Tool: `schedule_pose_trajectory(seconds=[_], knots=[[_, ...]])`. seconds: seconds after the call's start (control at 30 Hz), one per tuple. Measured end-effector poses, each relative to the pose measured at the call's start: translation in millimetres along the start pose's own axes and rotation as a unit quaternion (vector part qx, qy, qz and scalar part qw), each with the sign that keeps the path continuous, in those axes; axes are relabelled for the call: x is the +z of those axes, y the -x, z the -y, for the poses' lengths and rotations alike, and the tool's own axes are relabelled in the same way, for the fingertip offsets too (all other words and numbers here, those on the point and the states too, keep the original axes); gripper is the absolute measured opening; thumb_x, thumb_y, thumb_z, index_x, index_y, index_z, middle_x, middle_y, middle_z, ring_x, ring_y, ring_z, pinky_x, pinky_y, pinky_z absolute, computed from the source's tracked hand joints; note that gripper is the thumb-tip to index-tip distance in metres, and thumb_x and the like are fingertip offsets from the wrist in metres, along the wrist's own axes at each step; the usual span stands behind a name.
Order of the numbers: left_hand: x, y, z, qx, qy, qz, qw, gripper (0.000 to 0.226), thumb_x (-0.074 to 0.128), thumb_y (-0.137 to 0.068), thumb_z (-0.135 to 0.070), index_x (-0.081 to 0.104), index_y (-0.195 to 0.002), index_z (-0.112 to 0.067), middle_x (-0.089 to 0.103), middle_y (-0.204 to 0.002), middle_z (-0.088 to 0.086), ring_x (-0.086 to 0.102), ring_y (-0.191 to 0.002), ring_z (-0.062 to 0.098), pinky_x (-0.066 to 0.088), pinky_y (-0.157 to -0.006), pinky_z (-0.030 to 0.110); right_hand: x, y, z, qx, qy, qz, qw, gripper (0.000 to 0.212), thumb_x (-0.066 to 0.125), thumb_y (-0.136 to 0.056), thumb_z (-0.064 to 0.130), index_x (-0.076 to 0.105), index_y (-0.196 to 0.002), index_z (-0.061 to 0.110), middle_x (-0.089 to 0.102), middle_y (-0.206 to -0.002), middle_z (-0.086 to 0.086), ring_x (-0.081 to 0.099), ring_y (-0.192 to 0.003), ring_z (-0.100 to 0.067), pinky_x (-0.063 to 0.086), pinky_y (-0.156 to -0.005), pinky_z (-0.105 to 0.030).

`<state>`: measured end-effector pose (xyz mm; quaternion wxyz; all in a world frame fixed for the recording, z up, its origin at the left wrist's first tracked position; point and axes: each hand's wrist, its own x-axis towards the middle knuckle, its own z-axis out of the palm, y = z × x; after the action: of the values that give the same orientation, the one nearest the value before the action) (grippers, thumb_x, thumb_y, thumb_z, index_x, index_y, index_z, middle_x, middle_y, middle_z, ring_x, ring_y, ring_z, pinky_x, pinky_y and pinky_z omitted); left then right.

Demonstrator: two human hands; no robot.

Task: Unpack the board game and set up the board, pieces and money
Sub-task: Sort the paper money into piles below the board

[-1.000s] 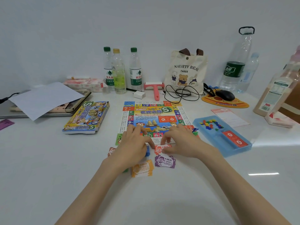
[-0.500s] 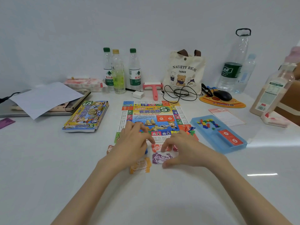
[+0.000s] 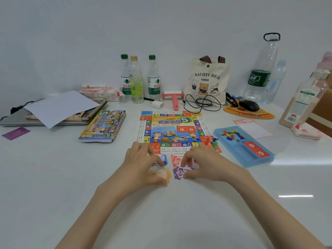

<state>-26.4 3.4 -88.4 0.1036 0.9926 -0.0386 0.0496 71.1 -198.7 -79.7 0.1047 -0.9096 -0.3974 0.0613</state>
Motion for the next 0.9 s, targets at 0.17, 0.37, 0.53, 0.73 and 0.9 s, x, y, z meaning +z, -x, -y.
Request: schedule_pose_trajectory(seconds=[0.17,0.37,0.53,0.73,0.9], knots=[[5,7,1,-0.004,-0.01,-0.002,1.0,0.062,0.066,-0.071,-0.067,0.053,-0.126,-0.041,0.031,-0.116,-0.011,0.016,-0.106,0.007,0.019,-0.088,0.022,-4,3,2,0.008,-0.011,-0.035,0.999,0.019,0.063,-0.087,0.046,0.063,-0.104,0.036,0.059,-0.099,0.015,0.042,-0.099,-0.008,0.037,-0.087,-0.032],[3,5,0,-0.017,-0.027,0.002,0.999,0.058,0.064,-0.076,-0.064,0.055,-0.127,-0.039,0.034,-0.12,-0.007,0.022,-0.114,0.012,0.021,-0.094,0.025,-2,2,4,0.023,0.026,-0.028,0.999,0.017,0.051,-0.096,0.032,0.063,-0.107,0.035,0.055,-0.103,0.009,0.038,-0.102,-0.012,0.035,-0.088,-0.032],[4,4,1,-0.017,-0.033,0.004,0.999,0.052,0.06,-0.079,-0.063,0.055,-0.126,-0.041,0.033,-0.118,-0.009,0.023,-0.116,0.013,0.022,-0.095,0.025,0,1,7,0.019,0.014,0.001,1.0,0.021,0.049,-0.096,0.039,0.064,-0.109,0.031,0.053,-0.103,0.005,0.036,-0.102,-0.014,0.036,-0.093,-0.034],[6,3,5,-0.007,-0.026,-0.009,1.0,0.042,0.06,-0.081,-0.06,0.06,-0.118,-0.04,0.031,-0.113,-0.011,0.021,-0.109,0.01,0.022,-0.088,0.024,-2,-1,10,0.03,0.01,0.019,0.999,0.025,0.04,-0.101,0.028,0.064,-0.108,0.033,0.046,-0.102,0.005,0.031,-0.102,-0.014,0.033,-0.096,-0.036],[6,3,6,-0.003,-0.03,-0.013,0.999,0.041,0.059,-0.083,-0.059,0.059,-0.119,-0.04,0.032,-0.115,-0.011,0.021,-0.11,0.01,0.019,-0.084,0.024,-2,-4,14,0.035,0.016,0.02,0.999,0.03,0.035,-0.103,0.026,0.063,-0.112,0.029,0.042,-0.102,0.005,0.028,-0.1,-0.013,0.031,-0.096,-0.038]])
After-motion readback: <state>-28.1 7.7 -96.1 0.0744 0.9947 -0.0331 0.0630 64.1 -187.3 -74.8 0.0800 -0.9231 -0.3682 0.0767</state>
